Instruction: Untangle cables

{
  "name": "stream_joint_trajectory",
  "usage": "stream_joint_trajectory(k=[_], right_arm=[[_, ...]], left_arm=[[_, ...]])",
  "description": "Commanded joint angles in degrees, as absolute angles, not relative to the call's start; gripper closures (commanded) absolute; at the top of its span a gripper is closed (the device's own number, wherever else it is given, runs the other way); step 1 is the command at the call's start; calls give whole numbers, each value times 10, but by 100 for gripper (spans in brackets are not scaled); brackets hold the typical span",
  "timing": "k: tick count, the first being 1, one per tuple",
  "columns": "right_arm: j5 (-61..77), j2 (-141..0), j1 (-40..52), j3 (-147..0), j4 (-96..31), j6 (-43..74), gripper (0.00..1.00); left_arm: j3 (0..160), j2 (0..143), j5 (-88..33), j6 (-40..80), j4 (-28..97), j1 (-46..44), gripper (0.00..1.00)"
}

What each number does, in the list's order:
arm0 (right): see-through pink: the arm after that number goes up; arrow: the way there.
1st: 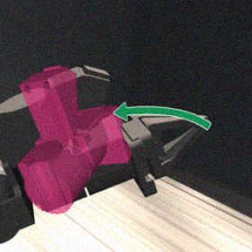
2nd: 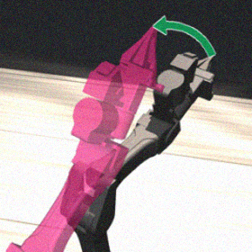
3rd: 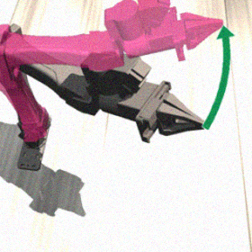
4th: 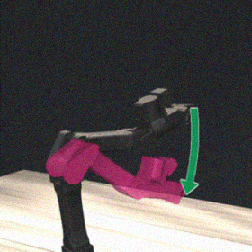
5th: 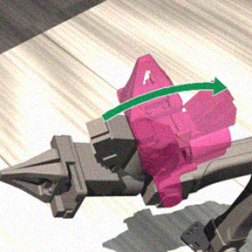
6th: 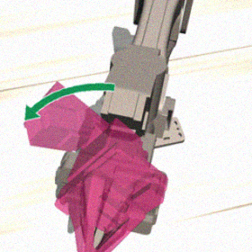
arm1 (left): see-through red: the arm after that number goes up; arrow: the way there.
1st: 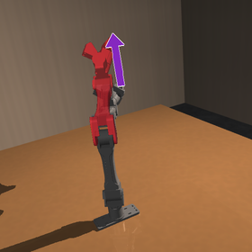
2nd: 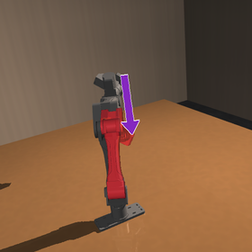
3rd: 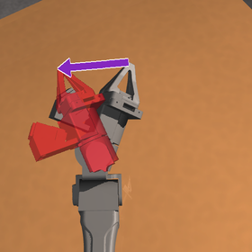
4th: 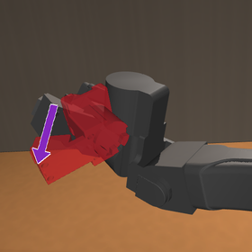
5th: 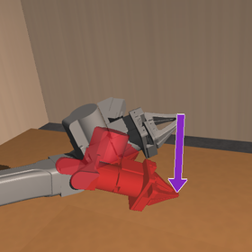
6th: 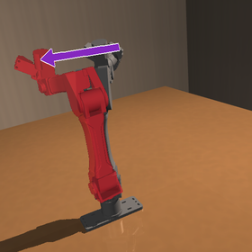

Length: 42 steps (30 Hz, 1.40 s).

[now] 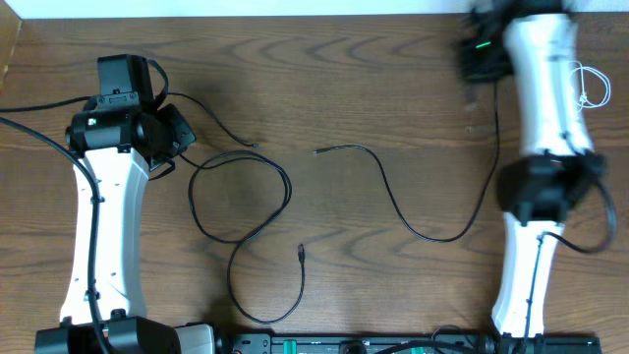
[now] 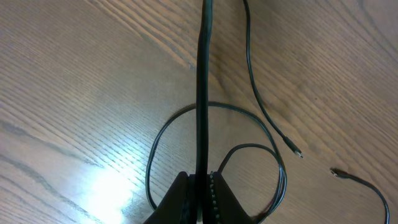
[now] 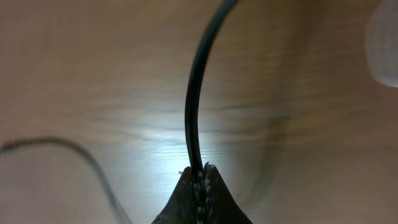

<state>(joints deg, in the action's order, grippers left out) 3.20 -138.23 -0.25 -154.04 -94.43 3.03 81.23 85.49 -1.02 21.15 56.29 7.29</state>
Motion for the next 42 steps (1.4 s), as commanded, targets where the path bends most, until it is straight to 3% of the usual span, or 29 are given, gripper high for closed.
stream_joint_trajectory(k=[1, 13, 21, 26, 30, 36, 42], right_arm=[[-26, -1333, -77, -1591, -953, 58, 99], [-44, -1289, -306, -1675, -933, 118, 99], [-40, -1294, -357, -1653, -927, 105, 99], [143, -1301, -309, -1641, -937, -32, 74], [197, -1302, -239, -1641, -966, -95, 57], [199, -1303, -114, -1612, -973, -121, 45], [194, -1303, 47, -1492, -936, -163, 43]], left_arm=[[811, 857, -9, 207, 562, 73, 92], [811, 857, -9, 207, 550, 73, 92], [811, 857, -10, 218, 550, 73, 92], [811, 857, -11, 218, 550, 73, 92], [811, 857, -11, 224, 549, 73, 92], [811, 857, -11, 279, 550, 73, 86], [811, 857, -11, 282, 552, 73, 86]])
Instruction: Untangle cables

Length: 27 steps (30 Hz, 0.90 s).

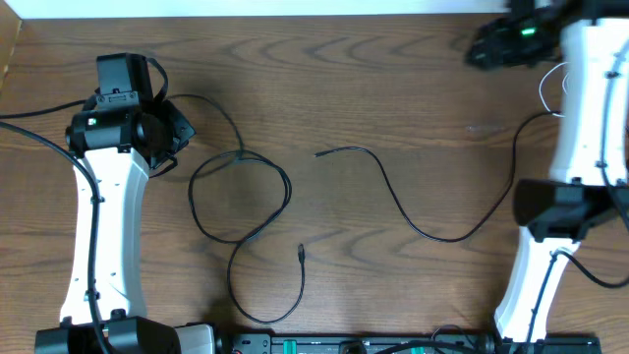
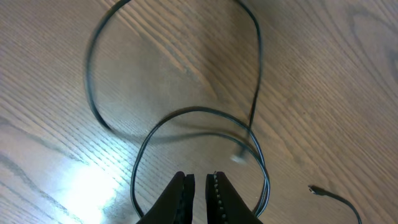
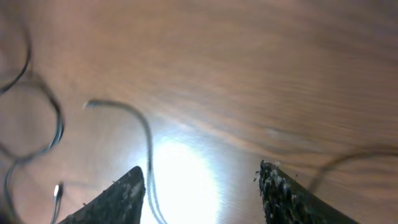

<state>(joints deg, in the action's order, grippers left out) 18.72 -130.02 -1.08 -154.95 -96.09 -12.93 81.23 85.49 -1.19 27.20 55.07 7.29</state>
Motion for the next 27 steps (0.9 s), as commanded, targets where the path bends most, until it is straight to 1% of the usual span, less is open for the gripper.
stream_joint_trajectory(k=[1, 3, 5, 7, 12, 17, 21, 27], right_arm=[[194, -1303, 61, -1475, -925, -168, 43], [194, -1303, 110, -1408, -881, -213, 42], [194, -1303, 143, -1363, -849, -257, 39], [186, -1303, 185, -1304, -801, -307, 39], [140, -1303, 250, -1218, -700, -376, 39], [127, -1303, 294, -1142, -593, -446, 40], [97, -1303, 313, -1102, -526, -469, 40], [102, -1303, 325, -1051, -481, -505, 38]], left_arm=[[811, 857, -11, 282, 552, 73, 86], [811, 857, -11, 282, 552, 73, 85], [811, 857, -11, 282, 552, 73, 84], [811, 857, -11, 282, 552, 73, 84], [811, 857, -11, 282, 554, 73, 84], [811, 857, -20, 282, 559, 73, 83], [811, 857, -20, 281, 562, 73, 83], [811, 857, -20, 282, 557, 73, 83]])
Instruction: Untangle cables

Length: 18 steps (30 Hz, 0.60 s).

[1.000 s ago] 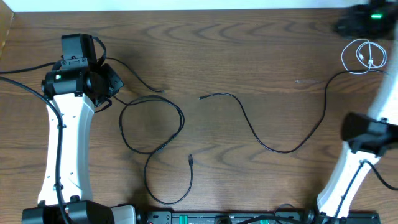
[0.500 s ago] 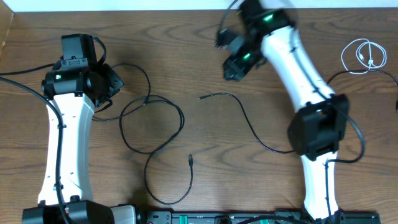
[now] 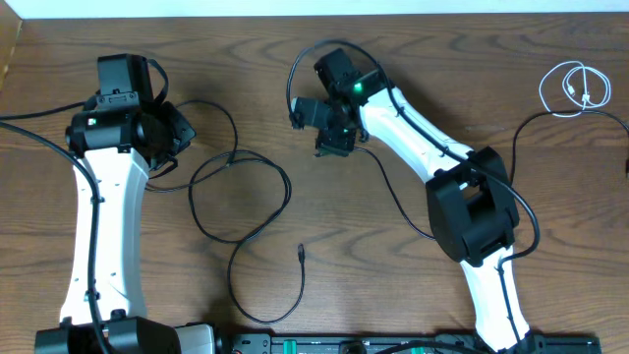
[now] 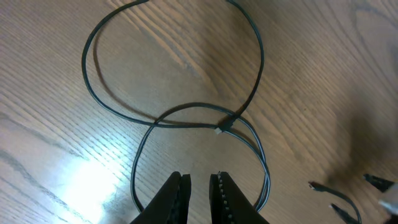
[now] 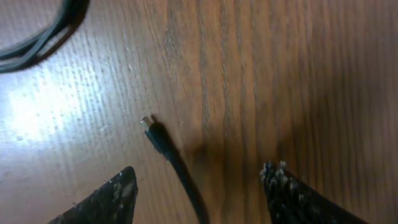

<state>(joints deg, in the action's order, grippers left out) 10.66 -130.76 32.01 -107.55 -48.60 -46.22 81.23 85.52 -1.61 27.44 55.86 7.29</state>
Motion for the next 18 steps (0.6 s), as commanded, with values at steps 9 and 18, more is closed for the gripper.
stream_joint_trajectory(k=[9, 18], right_arm=[[109, -1303, 339, -987, -428, -537, 45], [109, -1303, 340, -975, -413, -536, 95]], left_arm=[[811, 857, -19, 282, 551, 73, 83], [811, 857, -20, 282, 550, 73, 83]])
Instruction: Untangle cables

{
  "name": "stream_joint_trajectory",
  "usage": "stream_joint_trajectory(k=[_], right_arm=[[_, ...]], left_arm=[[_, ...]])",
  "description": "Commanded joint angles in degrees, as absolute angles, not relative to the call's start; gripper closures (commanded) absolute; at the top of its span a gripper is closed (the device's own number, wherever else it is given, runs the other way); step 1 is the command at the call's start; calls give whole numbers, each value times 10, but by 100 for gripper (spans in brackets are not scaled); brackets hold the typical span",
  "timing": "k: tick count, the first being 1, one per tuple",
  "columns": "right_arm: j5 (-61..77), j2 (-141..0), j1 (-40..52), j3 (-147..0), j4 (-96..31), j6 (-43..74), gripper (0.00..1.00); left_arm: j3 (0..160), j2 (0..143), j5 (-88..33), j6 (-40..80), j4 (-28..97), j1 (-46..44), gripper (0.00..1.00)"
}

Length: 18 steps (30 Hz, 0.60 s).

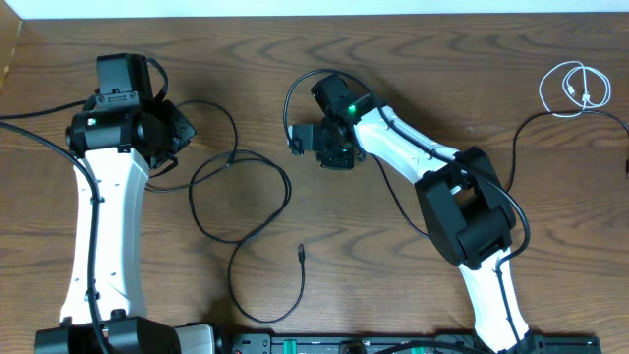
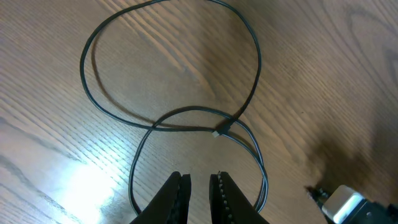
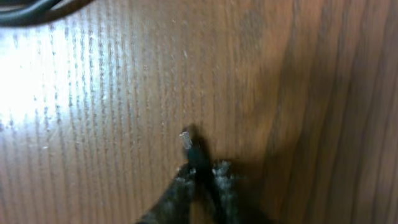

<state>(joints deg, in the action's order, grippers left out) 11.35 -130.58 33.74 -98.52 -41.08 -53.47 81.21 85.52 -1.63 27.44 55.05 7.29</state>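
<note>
Two thin black cables lie on the wooden table. The left cable [image 1: 285, 192] forms crossing loops [image 2: 255, 68] below and to the right of my left gripper [image 1: 180, 135], which hangs over it with its jaws [image 2: 199, 185] a little open and holding nothing. The right cable [image 1: 405, 218] runs from mid-table in a curve toward the right edge. My right gripper [image 1: 319, 149] is down at that cable's free left end, shut [image 3: 202, 177] on it just behind the plug tip [image 3: 185, 135].
A coiled white cable [image 1: 575, 87] lies at the back right corner. A black strip of equipment [image 1: 373, 345] runs along the front edge. The left cable's loose end [image 1: 301, 253] lies in front of its loop.
My right gripper stood wide open just above the right cable's plug end; now it is lower and shut on that end. The left gripper and left cable have not moved.
At first both grippers were shut on cables, the right one far back right. Then both were open and the cables lay free on the table. After that my right arm was at mid-table, open over the right cable's free end, which it now grips.
</note>
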Motion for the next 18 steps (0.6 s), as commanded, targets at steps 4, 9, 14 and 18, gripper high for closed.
stream_joint_trajectory(k=[4, 9, 14, 18], right_arm=[[110, -1303, 340, -975, -420, -534, 99], [108, -1266, 338, -992, -423, -358, 99], [106, -1196, 318, -1019, -448, -280, 99], [106, -1117, 281, -1023, -467, -268, 99]], left_arm=[[811, 857, -19, 281, 551, 73, 83], [811, 857, -20, 282, 552, 73, 83], [811, 857, -20, 282, 552, 73, 79], [811, 857, -20, 282, 552, 73, 79]])
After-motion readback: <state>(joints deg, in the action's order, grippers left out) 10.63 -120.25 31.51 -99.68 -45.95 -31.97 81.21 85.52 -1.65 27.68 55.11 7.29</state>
